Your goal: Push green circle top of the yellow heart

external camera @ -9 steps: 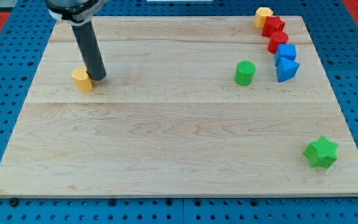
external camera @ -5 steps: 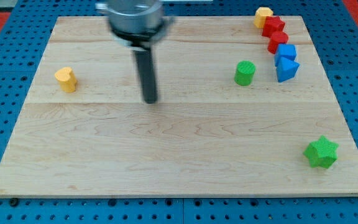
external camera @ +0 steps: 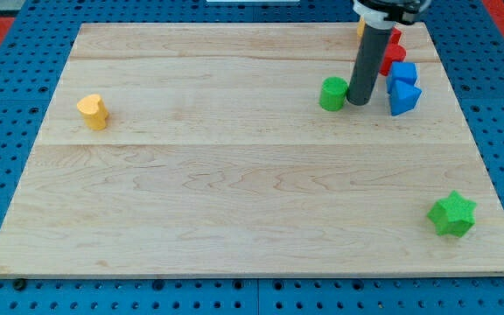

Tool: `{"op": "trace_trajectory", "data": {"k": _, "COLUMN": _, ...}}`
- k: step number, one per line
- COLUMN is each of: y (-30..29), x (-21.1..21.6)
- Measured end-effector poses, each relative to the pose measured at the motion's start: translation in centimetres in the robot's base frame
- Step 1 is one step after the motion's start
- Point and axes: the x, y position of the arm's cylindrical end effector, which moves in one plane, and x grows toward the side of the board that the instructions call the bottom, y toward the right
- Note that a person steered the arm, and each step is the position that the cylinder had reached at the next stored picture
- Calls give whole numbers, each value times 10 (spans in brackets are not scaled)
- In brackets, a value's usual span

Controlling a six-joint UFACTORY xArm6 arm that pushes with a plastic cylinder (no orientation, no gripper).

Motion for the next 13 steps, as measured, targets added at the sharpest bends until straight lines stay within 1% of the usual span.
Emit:
{"op": "trace_trajectory", "data": {"k": 1, "y": -8, "x": -4}}
{"op": "trace_trajectory", "data": {"k": 2, "y": -42, "x": -9}}
{"op": "trace_trajectory", "data": {"k": 3, "y": -94, "x": -14}}
{"op": "trace_trajectory", "data": {"k": 4, "y": -124, "x": -35}}
{"op": "trace_trajectory", "data": {"k": 5, "y": -125, "x": -55}}
{"op": "trace_trajectory", "data": {"k": 6, "y": -152, "x": -44}}
{"op": "trace_trajectory", "data": {"k": 7, "y": -203, "x": -19}}
{"op": "trace_trajectory", "data": {"k": 8, "y": -253, "x": -9}}
{"op": "trace_trajectory", "data": {"k": 9, "y": -284, "x": -8}}
{"op": "trace_trajectory", "data": {"k": 10, "y": -260, "x": 21}}
{"op": "trace_trajectory", "data": {"k": 11, "y": -279, "x": 29}}
{"op": "trace_trajectory", "data": {"k": 12, "y": -290, "x": 22}}
{"op": "trace_trajectory", "data": {"k": 13, "y": -291, "x": -1}}
